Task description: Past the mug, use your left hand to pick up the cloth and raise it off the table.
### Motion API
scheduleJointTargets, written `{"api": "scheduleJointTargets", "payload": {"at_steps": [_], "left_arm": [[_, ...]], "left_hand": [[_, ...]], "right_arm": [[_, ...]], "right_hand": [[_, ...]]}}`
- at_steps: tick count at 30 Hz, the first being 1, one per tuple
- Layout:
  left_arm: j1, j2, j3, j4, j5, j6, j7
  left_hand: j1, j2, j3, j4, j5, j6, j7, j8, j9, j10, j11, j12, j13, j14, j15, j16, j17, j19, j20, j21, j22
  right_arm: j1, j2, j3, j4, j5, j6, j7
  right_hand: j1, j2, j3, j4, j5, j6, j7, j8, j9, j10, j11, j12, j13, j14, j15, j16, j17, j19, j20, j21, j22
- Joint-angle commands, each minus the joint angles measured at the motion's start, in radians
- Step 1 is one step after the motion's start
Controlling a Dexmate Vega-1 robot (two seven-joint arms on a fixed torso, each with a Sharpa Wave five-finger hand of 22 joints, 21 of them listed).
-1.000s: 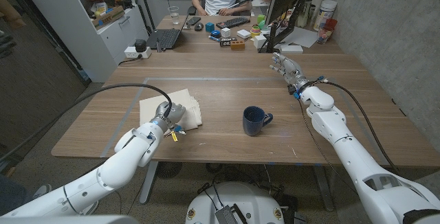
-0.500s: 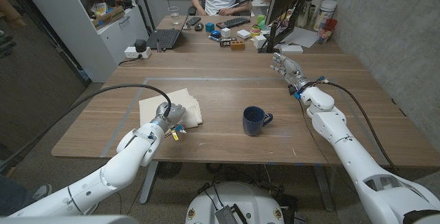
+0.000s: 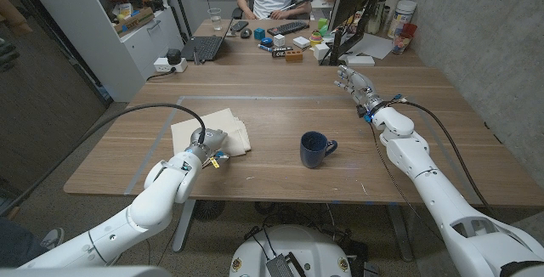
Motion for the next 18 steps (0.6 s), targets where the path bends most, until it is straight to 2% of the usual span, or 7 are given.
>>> {"api": "scheduleJointTargets", "payload": {"at_steps": [1,5,9,18], "left_arm": [[-0.035,0.020,0.044,0.016,-0.055,0.049,0.008],[-0.057,0.026,0.058,0.017,-0.052,0.056,-0.020],[-0.078,0.035,0.068,0.023,-0.050,0.052,-0.045],[-0.087,0.035,0.072,0.025,-0.074,0.060,-0.019]], "left_hand": [[0.020,0.001,0.001,-0.008,-0.002,0.032,-0.003,0.012,0.003,0.020,-0.006,0.012,0.008,0.017,-0.005,0.008,0.002,0.020,-0.001,0.004,0.003],[0.034,0.007,0.004,-0.010,-0.003,0.057,-0.010,0.018,0.003,0.044,-0.011,0.020,0.012,0.040,-0.011,0.016,0.002,0.035,-0.001,0.006,0.003],[0.067,0.018,0.011,-0.015,-0.004,0.119,-0.023,0.036,0.004,0.084,-0.029,0.034,0.019,0.069,-0.021,0.025,0.002,0.062,-0.001,0.009,0.003],[0.117,0.028,0.019,-0.021,-0.001,0.175,-0.024,0.048,0.005,0.122,-0.042,0.044,0.028,0.108,-0.031,0.037,0.002,0.096,-0.001,0.012,0.003]], "right_arm": [[-0.008,-0.004,0.004,-0.012,0.000,-0.005,-0.005],[-0.013,-0.002,0.008,-0.014,0.004,-0.003,-0.009],[-0.018,-0.003,0.012,-0.014,0.005,0.000,-0.012],[-0.018,0.000,0.016,-0.007,0.011,0.005,-0.010]], "right_hand": [[-0.004,-0.002,-0.003,0.002,0.007,0.001,-0.009,0.003,0.005,0.008,0.003,0.002,0.006,0.008,0.001,0.006,0.003,0.001,0.008,0.004,0.002],[-0.005,-0.003,-0.004,0.002,0.007,0.001,-0.009,0.003,0.005,0.008,0.003,0.002,0.006,0.009,0.003,0.006,0.003,0.001,0.008,0.004,0.002],[-0.006,-0.003,-0.004,0.002,0.007,0.000,-0.009,0.003,0.005,0.008,0.003,0.003,0.006,0.009,0.003,0.006,0.003,0.001,0.008,0.004,0.002],[-0.007,-0.004,-0.006,0.002,0.007,0.001,-0.009,0.003,0.005,0.008,0.003,0.002,0.006,0.009,0.003,0.006,0.003,0.002,0.009,0.004,0.002]]}}
